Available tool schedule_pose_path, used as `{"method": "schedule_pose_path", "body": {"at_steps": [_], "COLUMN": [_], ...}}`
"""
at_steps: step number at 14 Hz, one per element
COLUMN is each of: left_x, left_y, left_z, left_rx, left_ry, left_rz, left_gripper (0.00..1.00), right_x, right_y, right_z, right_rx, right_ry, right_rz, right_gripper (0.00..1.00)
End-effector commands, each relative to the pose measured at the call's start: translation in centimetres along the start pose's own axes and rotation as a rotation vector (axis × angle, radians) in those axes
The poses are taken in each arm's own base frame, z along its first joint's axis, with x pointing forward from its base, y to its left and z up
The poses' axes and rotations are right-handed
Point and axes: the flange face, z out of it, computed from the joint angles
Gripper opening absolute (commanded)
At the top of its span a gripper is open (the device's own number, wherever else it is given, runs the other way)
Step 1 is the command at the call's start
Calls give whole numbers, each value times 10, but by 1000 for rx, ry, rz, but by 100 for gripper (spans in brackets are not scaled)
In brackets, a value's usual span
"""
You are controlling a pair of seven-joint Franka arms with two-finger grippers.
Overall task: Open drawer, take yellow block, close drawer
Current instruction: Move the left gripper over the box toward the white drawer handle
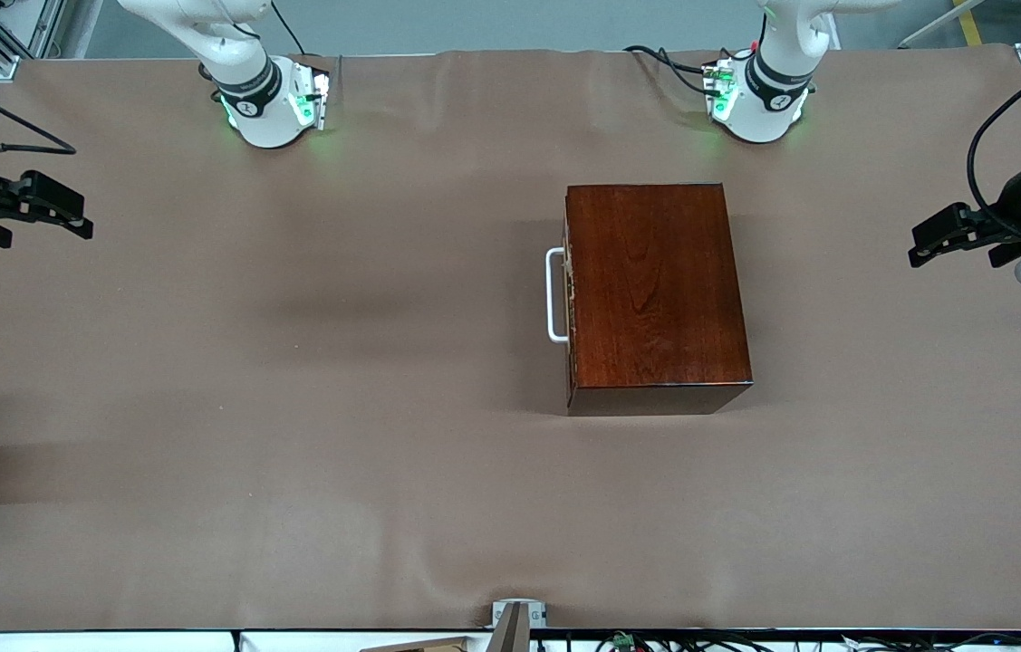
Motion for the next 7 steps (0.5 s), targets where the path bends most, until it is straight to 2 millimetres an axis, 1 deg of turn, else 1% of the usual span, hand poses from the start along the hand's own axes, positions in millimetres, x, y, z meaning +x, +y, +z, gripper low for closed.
{"method": "schedule_pose_path", "body": {"at_steps": [1, 2, 7], "left_x": [-2, -1, 1], "left_y": [1, 1, 3], "left_z": [-7, -7, -6], "left_rx": [8, 8, 20], "left_ry": [5, 7, 12], "left_rz": [-2, -4, 3], "left_gripper": [100, 100, 100], "right_x": [1, 2, 3], "right_y": [-3, -6, -6], "right_z": [0, 0, 1], "right_rx": [1, 1, 2], "right_ry": [2, 2, -1], "right_rz": [-15, -20, -20], "right_gripper": [100, 100, 100]}}
